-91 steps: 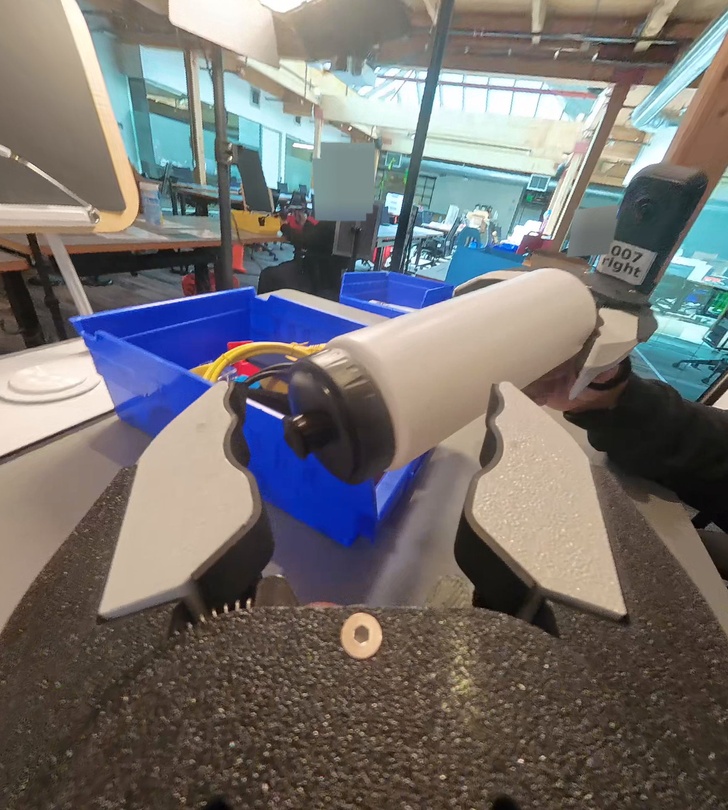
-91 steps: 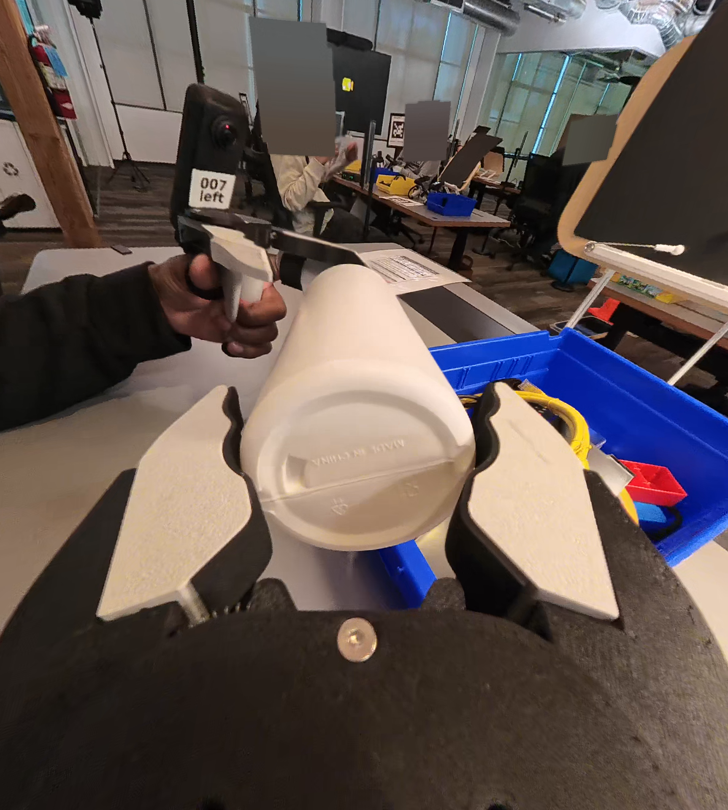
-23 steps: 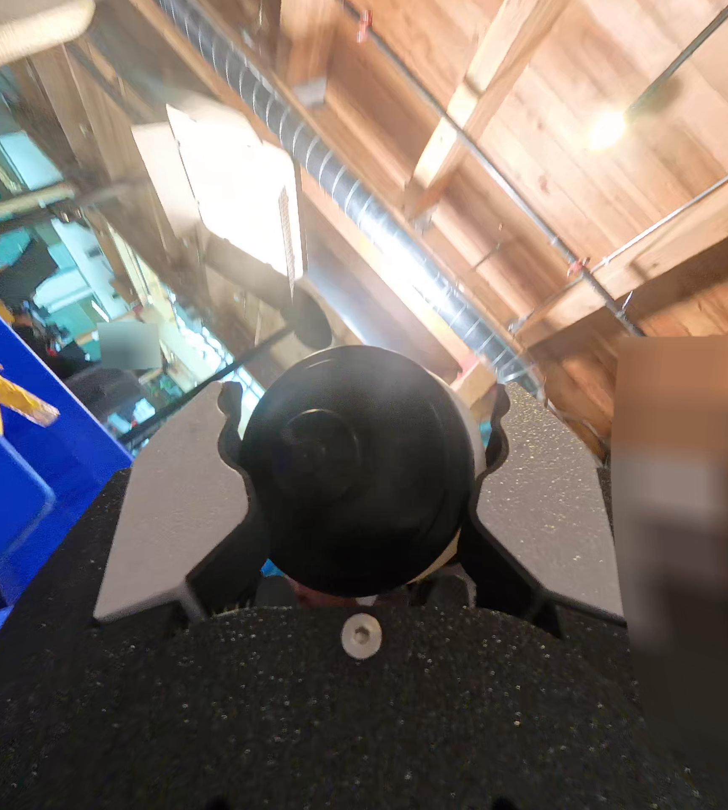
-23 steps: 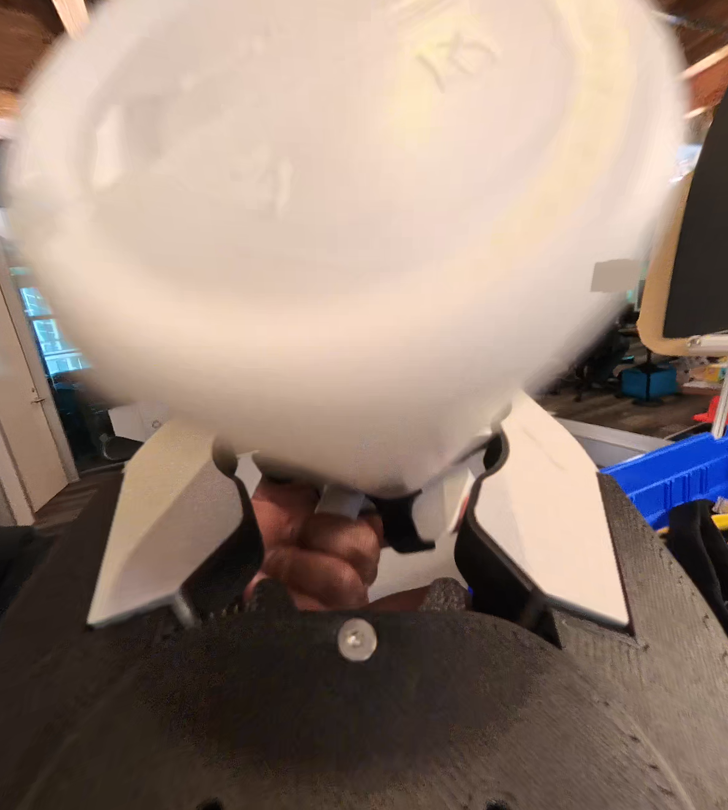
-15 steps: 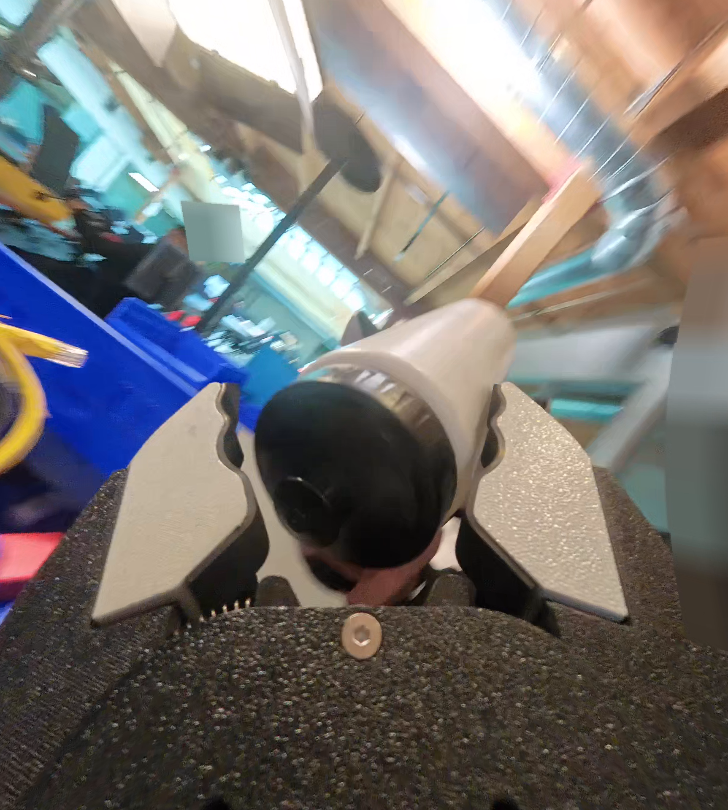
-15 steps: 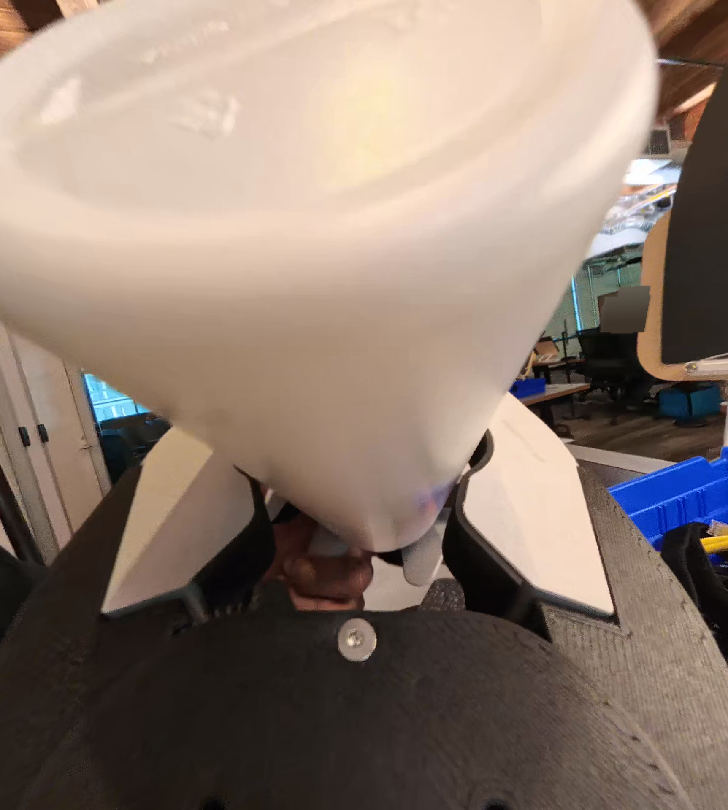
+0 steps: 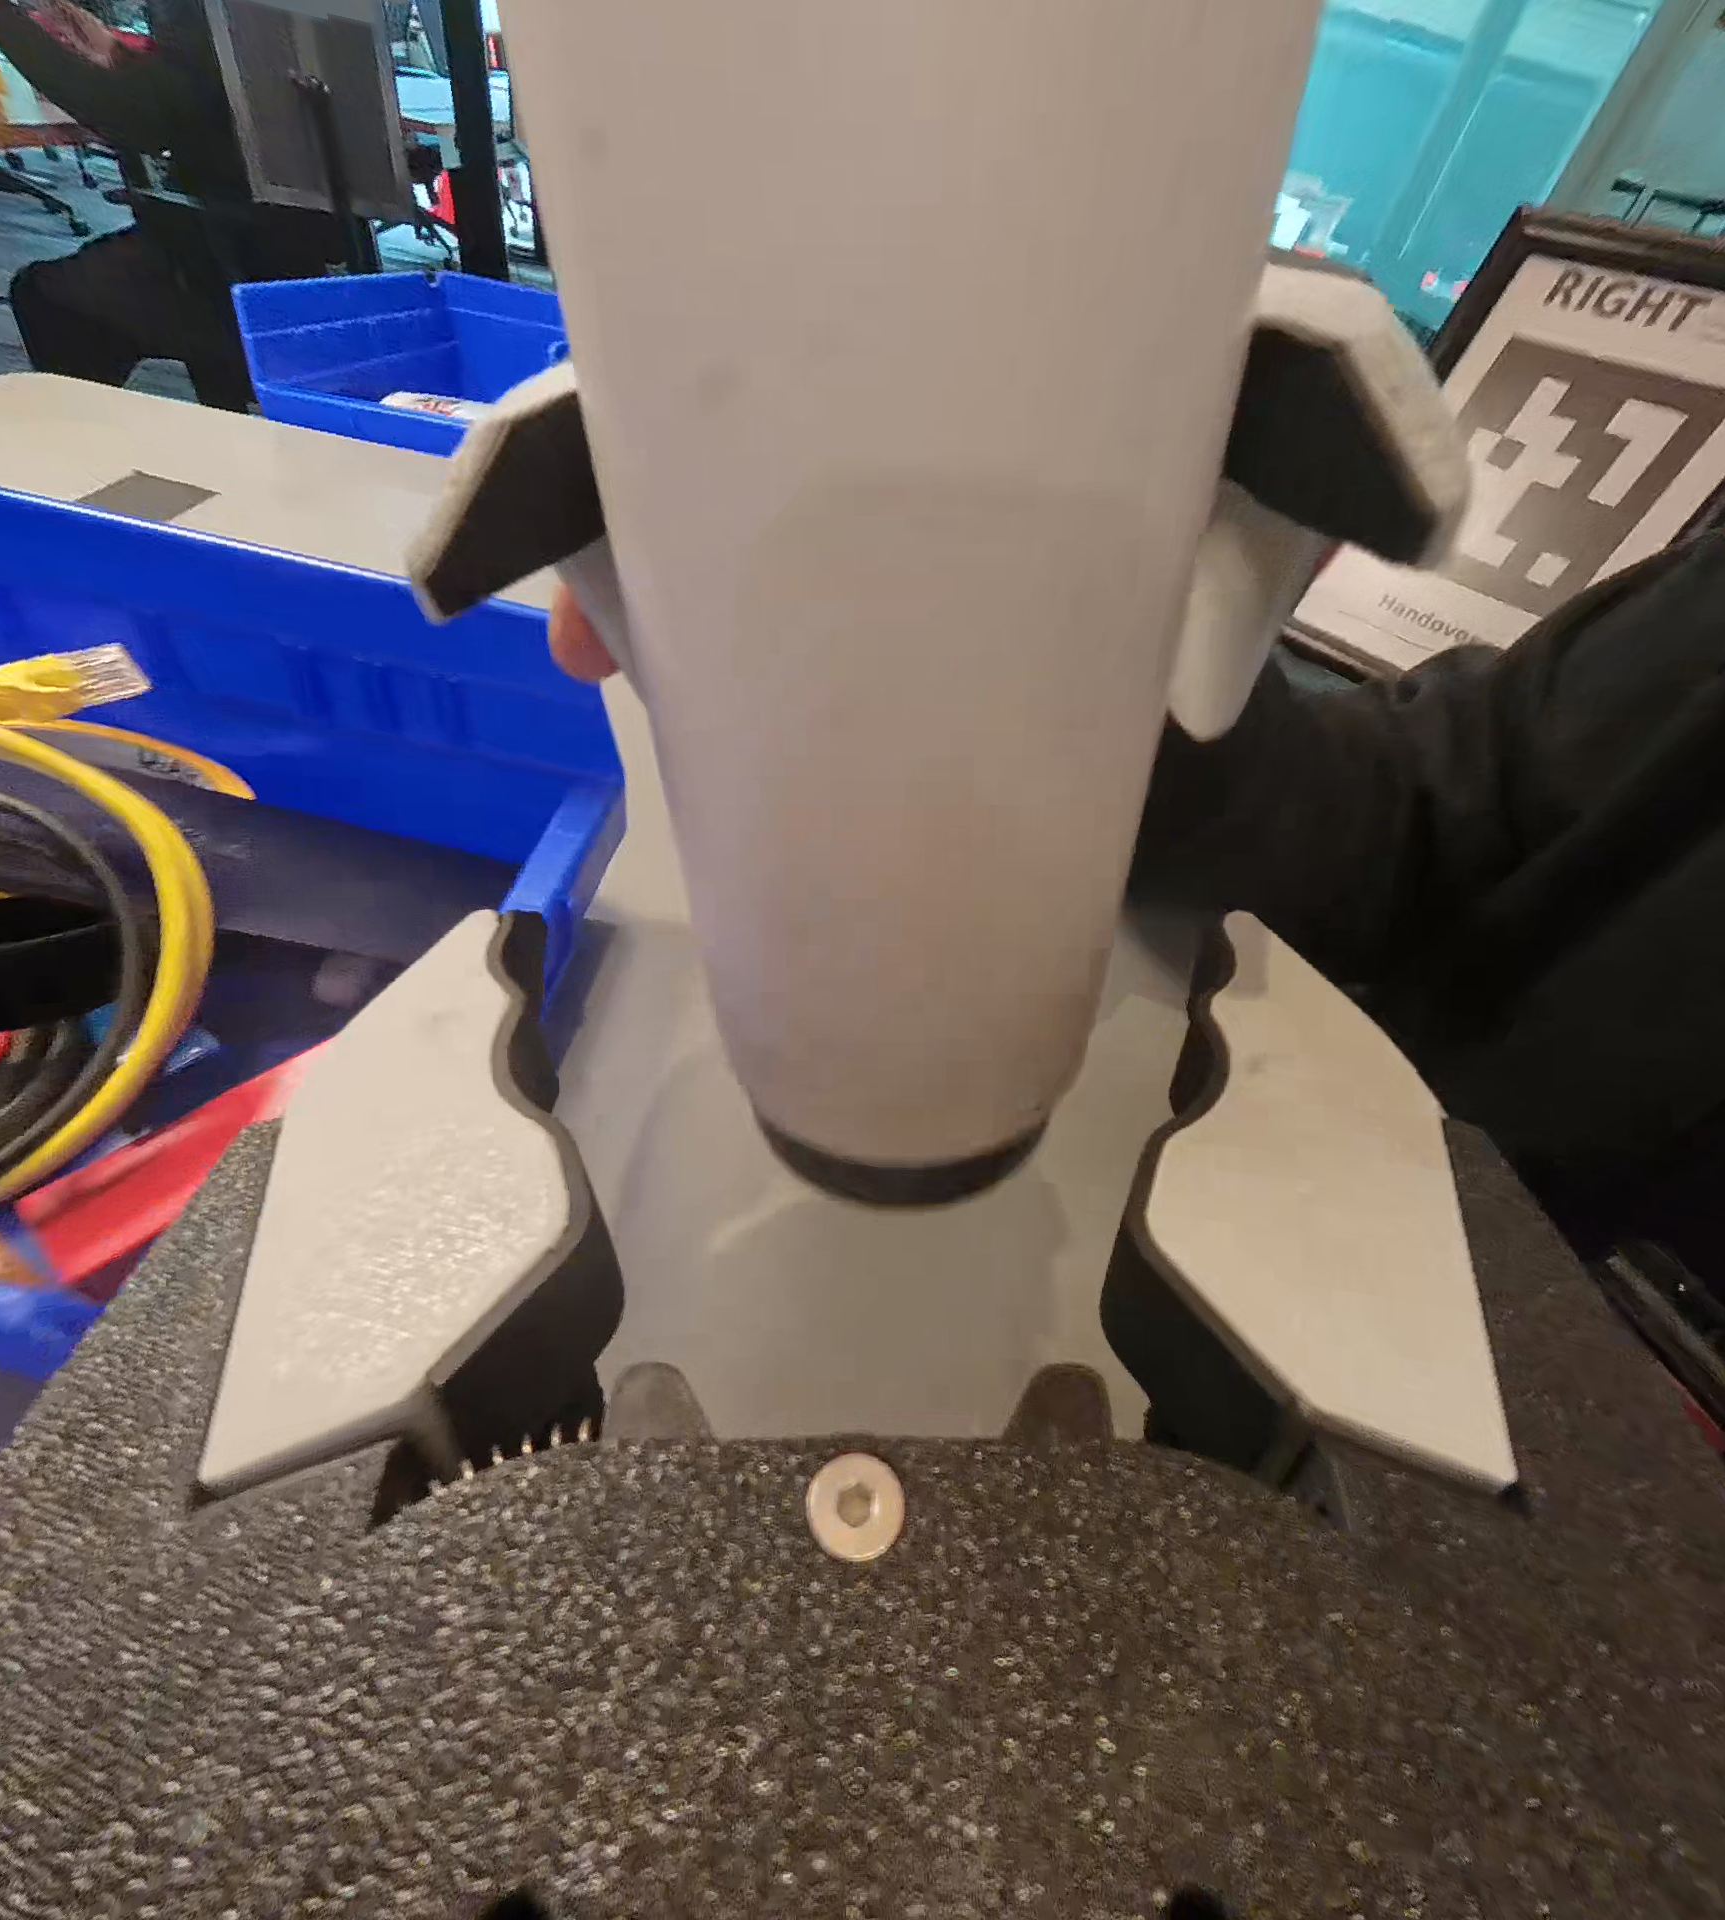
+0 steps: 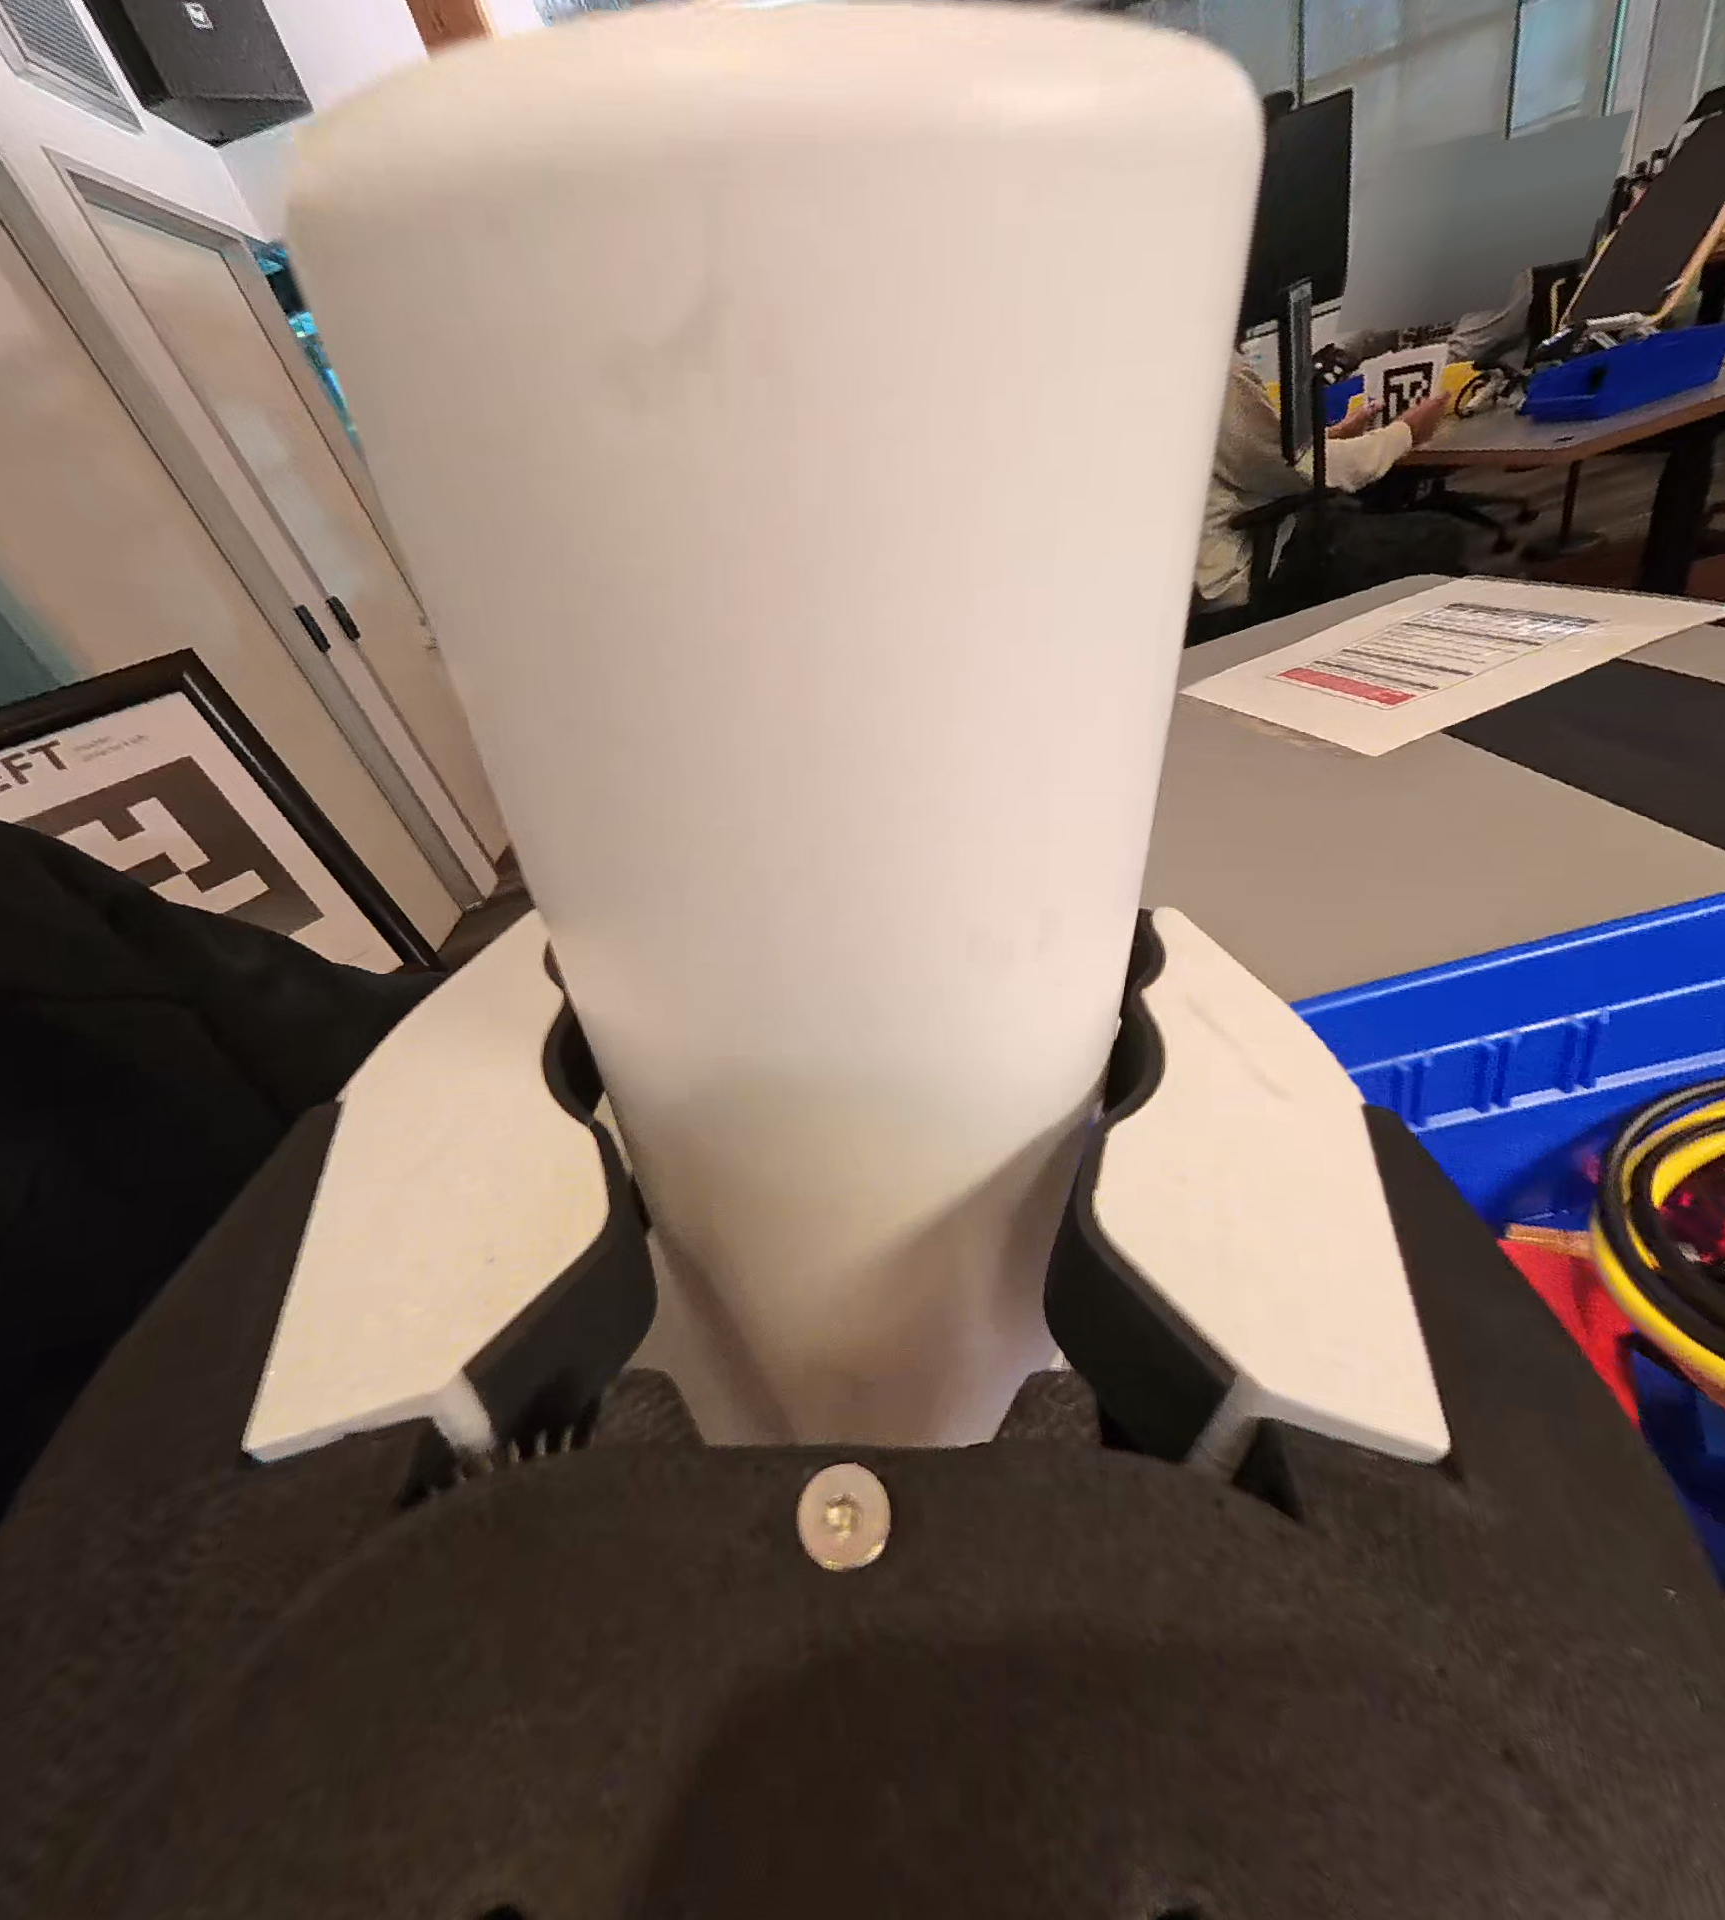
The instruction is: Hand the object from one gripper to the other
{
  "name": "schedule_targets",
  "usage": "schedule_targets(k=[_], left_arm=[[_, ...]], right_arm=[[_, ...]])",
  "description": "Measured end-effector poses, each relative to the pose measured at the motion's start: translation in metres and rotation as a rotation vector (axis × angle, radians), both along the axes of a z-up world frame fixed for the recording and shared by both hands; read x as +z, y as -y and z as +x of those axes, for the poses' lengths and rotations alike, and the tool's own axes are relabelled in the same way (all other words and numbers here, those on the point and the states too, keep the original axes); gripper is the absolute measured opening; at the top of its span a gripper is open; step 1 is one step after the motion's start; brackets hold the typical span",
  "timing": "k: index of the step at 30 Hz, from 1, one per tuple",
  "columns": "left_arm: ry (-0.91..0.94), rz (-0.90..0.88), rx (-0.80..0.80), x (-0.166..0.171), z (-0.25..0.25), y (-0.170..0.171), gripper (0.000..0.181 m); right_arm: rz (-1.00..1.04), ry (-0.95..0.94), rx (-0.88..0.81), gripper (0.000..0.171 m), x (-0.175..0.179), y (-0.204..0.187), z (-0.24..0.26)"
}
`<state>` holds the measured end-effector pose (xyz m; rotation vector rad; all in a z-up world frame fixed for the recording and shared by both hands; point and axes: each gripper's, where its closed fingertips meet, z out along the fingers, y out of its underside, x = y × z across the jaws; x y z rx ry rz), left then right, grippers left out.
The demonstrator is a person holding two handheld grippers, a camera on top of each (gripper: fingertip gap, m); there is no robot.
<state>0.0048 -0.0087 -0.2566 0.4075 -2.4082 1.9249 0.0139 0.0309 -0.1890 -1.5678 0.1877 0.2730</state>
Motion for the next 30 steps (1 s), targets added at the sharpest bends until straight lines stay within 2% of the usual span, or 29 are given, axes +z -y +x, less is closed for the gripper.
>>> schedule_targets(k=[4, 6, 11, 15, 19, 23, 26, 30], left_arm=[[-0.023, -0.074, 0.013, 0.003, 0.002, 0.013, 0.109], [-0.002, -0.063, -0.006, 0.0, -0.002, 0.016, 0.088], [0.052, -0.063, 0.026, 0.0, 0.002, 0.017, 0.087], [0.204, -0.045, 0.138, 0.01, 0.015, 0.006, 0.087], [0.464, -0.081, 0.327, 0.049, 0.029, -0.03, 0.086], [0.827, 0.022, 0.585, 0.079, 0.043, -0.08, 0.087], [1.151, 0.219, 0.735, 0.081, 0.049, -0.105, 0.086], [1.416, 0.362, 0.786, 0.074, 0.048, -0.113, 0.087]], right_arm=[[0.001, 0.013, -0.01, 0.098, -0.007, -0.011, -0.005], [-0.003, 0.015, -0.039, 0.098, -0.01, -0.011, 0.0], [0.011, 0.048, -0.047, 0.099, -0.009, -0.007, 0.002], [0.001, 0.115, -0.096, 0.091, -0.005, -0.003, 0.004], [0.001, 0.141, -0.042, 0.091, -0.004, 0.003, -0.004], [0.005, 0.152, -0.02, 0.096, -0.006, 0.003, -0.007], [-0.01, 0.15, 0.017, 0.099, -0.012, 0.0, -0.013], [-0.003, -0.06, 0.223, 0.101, -0.022, 0.002, -0.029]])
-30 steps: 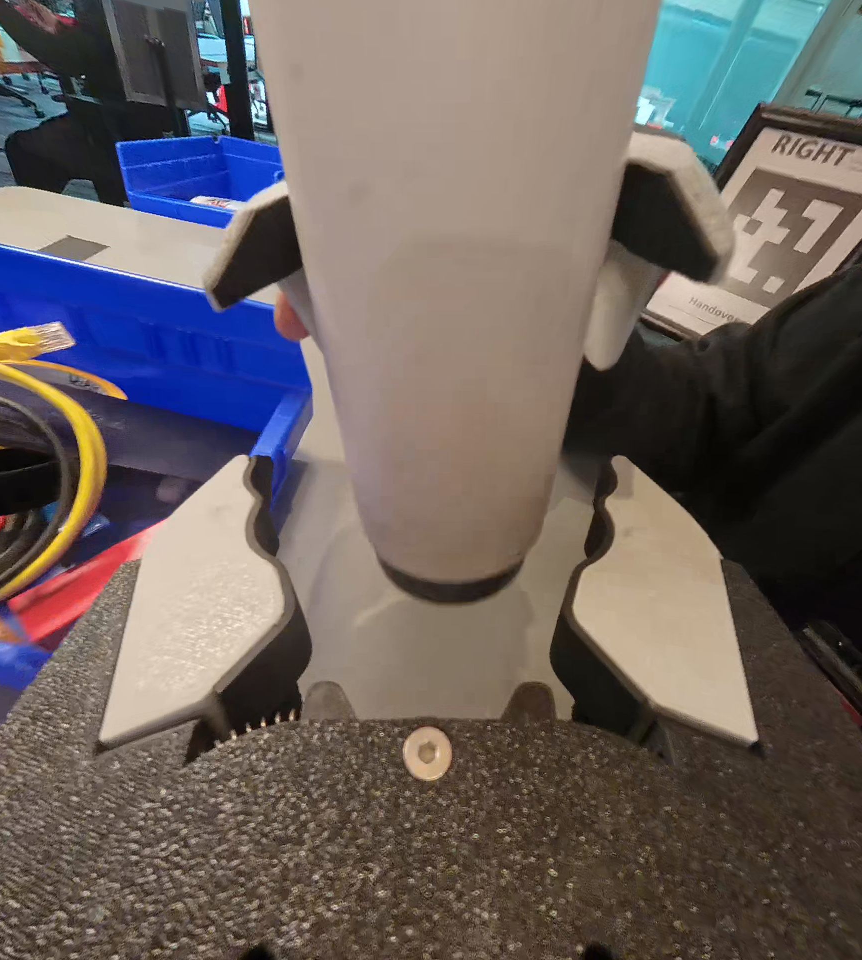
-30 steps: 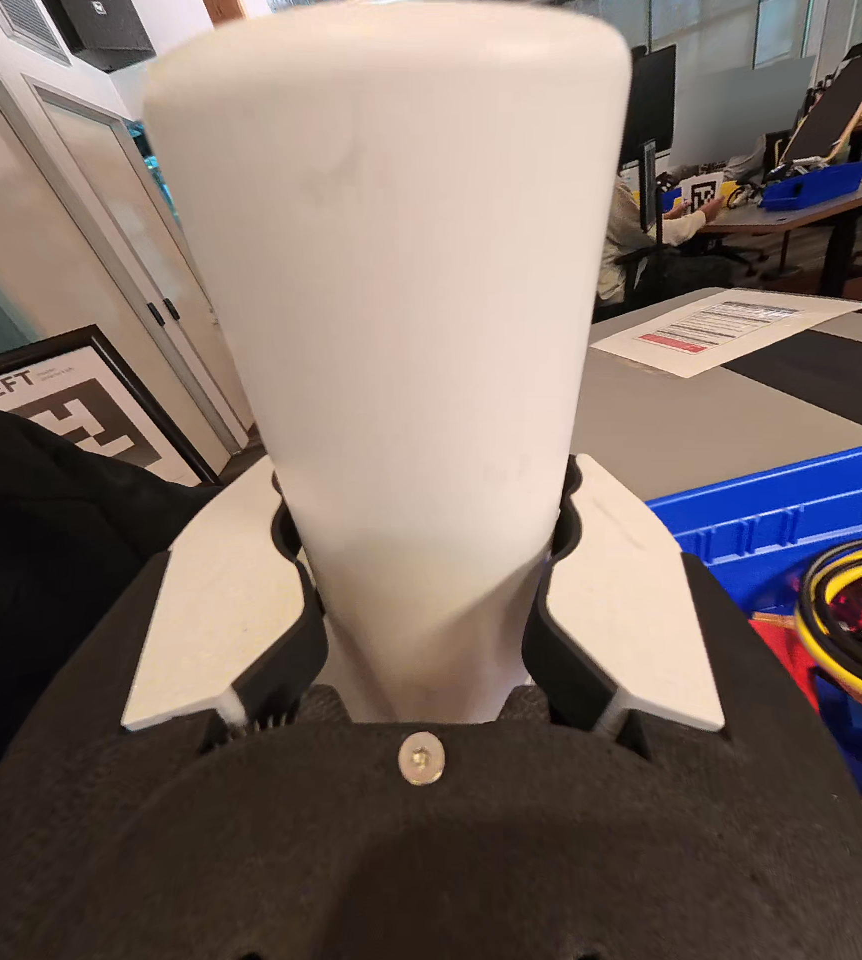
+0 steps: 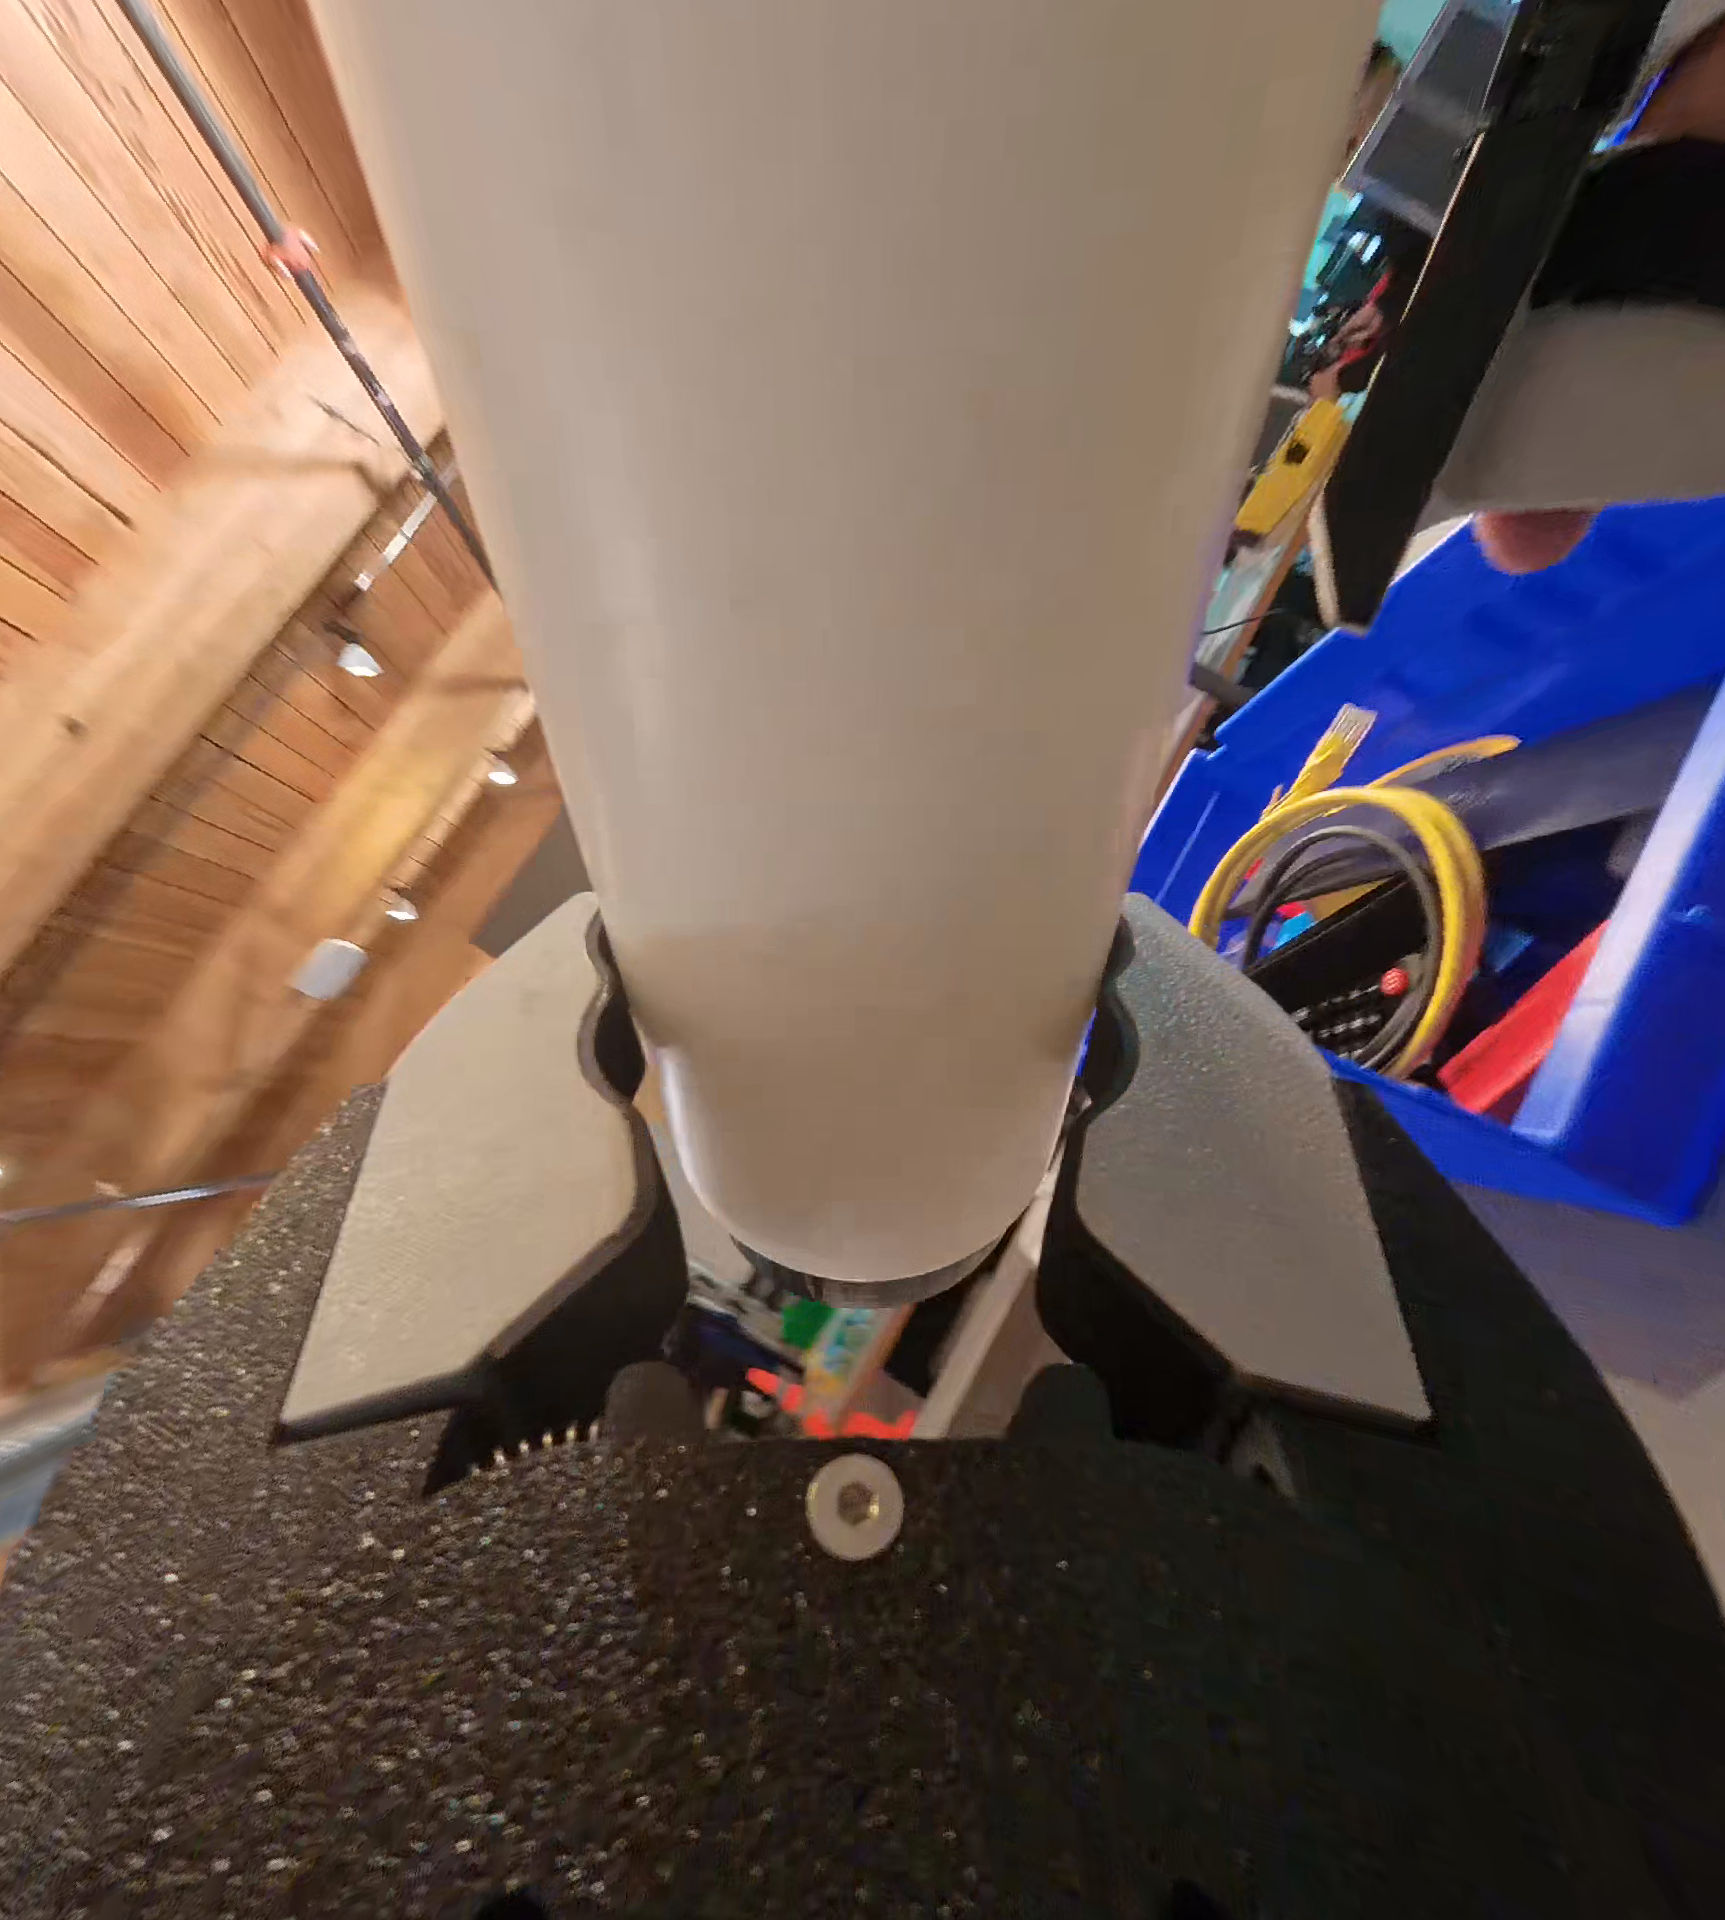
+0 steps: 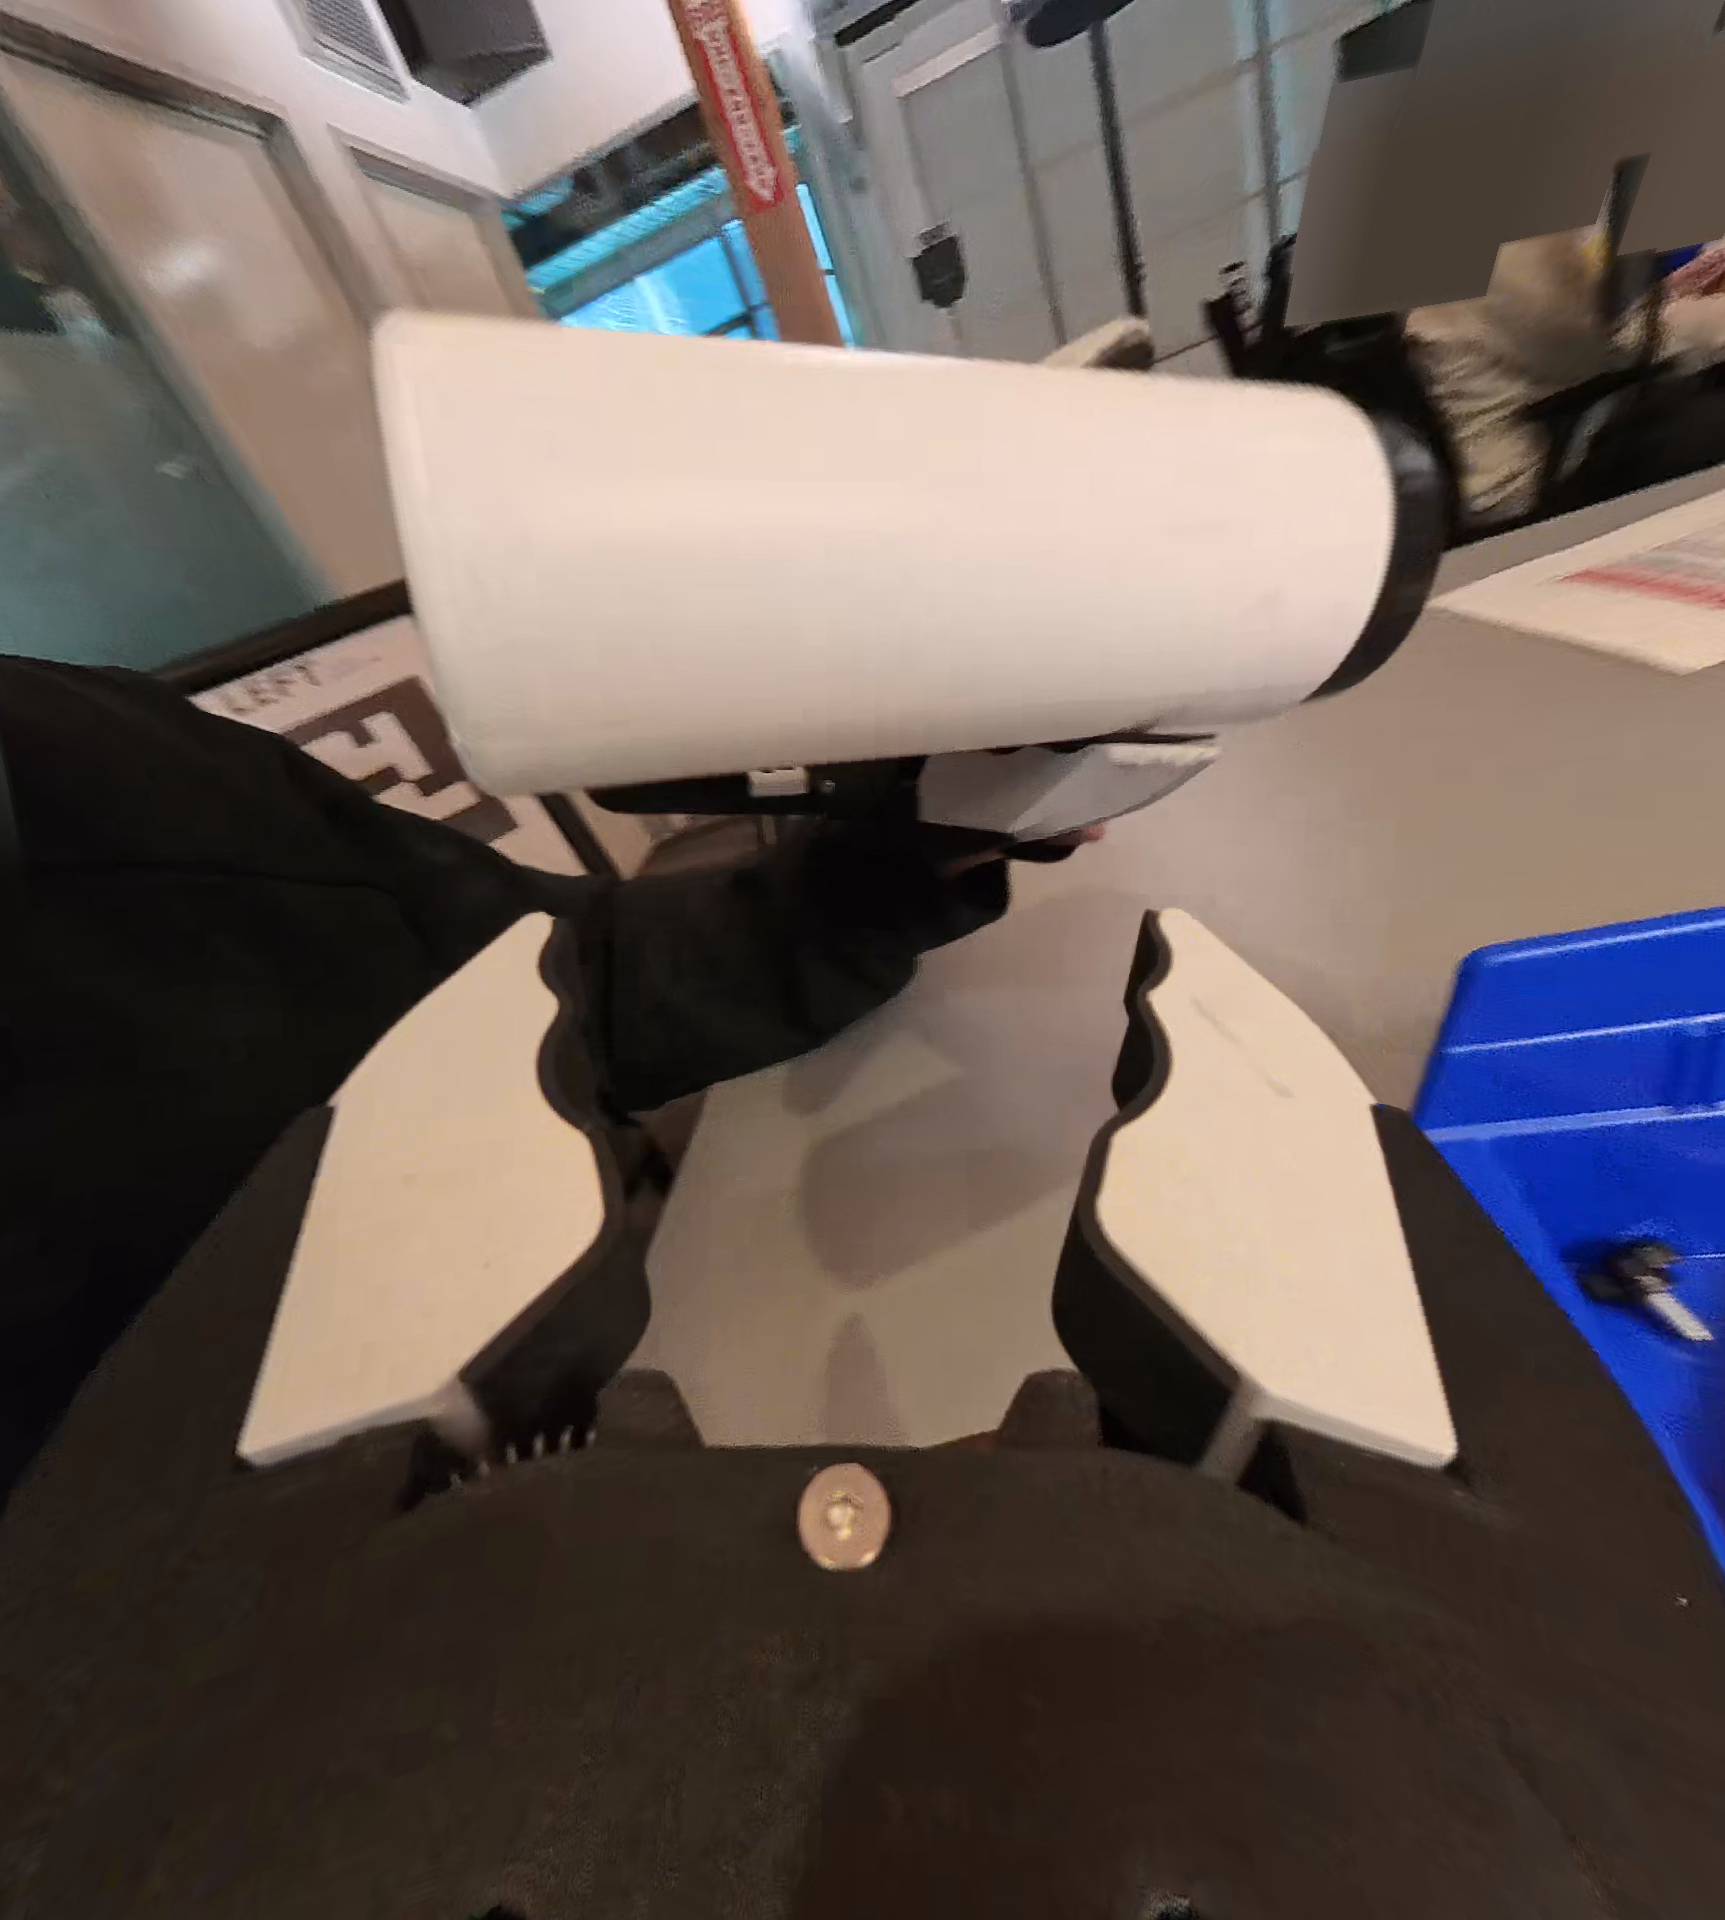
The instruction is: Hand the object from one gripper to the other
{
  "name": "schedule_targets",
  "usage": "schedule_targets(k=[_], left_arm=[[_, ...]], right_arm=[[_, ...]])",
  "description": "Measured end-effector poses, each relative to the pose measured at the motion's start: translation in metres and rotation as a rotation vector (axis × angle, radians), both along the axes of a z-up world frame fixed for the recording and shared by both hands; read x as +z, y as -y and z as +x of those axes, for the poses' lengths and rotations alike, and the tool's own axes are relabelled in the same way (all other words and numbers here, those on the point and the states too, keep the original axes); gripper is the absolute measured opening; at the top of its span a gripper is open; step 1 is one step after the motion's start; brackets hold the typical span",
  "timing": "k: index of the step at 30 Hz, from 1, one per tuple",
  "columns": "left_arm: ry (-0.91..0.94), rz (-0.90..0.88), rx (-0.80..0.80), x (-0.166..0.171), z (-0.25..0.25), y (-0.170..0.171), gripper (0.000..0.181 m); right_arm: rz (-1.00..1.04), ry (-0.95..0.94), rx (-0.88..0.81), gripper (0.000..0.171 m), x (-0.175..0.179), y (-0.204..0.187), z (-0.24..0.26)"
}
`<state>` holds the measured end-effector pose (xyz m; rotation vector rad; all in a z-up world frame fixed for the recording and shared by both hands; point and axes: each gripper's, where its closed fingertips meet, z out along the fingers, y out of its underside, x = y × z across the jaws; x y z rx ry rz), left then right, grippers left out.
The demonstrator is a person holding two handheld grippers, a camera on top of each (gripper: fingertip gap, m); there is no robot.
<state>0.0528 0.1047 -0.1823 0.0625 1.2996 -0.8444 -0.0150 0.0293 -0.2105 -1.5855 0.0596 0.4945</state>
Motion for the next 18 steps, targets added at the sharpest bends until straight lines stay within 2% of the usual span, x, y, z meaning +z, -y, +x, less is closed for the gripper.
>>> schedule_targets(k=[5, 8, 12, 18], left_arm=[[0.214, 0.219, 0.079, -0.009, -0.007, 0.008, 0.086], [0.314, 0.343, 0.085, -0.018, -0.013, 0.02, 0.087], [0.418, 0.466, 0.08, -0.029, -0.019, 0.033, 0.087], [0.478, 0.604, 0.058, -0.049, -0.021, 0.06, 0.087]], right_arm=[[0.002, -0.301, 0.226, 0.104, -0.007, 0.012, -0.013], [0.006, -0.439, 0.28, 0.107, -0.008, 0.016, -0.012], [-0.057, -0.52, 0.279, 0.113, -0.022, 0.014, -0.01], [-0.228, -0.569, 0.373, 0.119, -0.054, -0.005, -0.041]])
